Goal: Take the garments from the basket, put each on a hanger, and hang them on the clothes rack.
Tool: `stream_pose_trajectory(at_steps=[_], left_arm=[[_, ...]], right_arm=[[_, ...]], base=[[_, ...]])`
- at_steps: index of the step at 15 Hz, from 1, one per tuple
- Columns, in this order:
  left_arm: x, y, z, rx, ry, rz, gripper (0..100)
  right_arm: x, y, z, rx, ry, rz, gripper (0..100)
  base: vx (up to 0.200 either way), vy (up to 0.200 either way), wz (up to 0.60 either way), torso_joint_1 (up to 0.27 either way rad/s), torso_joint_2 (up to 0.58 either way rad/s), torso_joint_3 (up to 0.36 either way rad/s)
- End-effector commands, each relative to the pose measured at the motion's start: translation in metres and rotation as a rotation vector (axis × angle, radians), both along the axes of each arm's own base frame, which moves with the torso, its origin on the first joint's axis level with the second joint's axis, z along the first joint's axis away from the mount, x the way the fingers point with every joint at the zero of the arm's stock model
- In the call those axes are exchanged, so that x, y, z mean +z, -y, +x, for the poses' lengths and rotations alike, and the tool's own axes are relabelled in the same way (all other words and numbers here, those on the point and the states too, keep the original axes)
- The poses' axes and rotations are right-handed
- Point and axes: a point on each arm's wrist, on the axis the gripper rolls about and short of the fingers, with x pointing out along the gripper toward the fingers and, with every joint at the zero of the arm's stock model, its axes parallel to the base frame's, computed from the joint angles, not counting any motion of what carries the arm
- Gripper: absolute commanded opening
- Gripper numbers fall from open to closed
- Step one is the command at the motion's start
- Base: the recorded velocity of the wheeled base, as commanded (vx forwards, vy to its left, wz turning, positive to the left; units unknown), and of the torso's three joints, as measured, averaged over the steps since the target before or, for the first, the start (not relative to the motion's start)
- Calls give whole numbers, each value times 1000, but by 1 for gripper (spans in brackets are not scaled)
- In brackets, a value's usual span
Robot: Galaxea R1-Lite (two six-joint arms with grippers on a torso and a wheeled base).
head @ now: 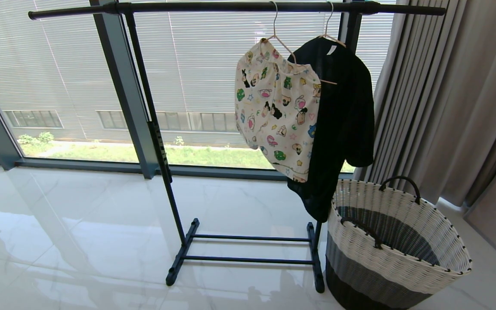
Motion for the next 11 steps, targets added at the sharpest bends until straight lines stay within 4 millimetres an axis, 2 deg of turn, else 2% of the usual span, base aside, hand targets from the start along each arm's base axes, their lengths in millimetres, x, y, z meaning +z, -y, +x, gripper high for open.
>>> stream_pose_trajectory(at_steps=[1,11], left_arm=[[0,0,0,0,1,0,100],[0,0,0,0,1,0,100]], right_arm=[[0,0,0,0,-1,0,100],[0,0,0,0,-5,-13,100]], base=[[0,0,0,0,0,0],[0,0,0,0,0,0]])
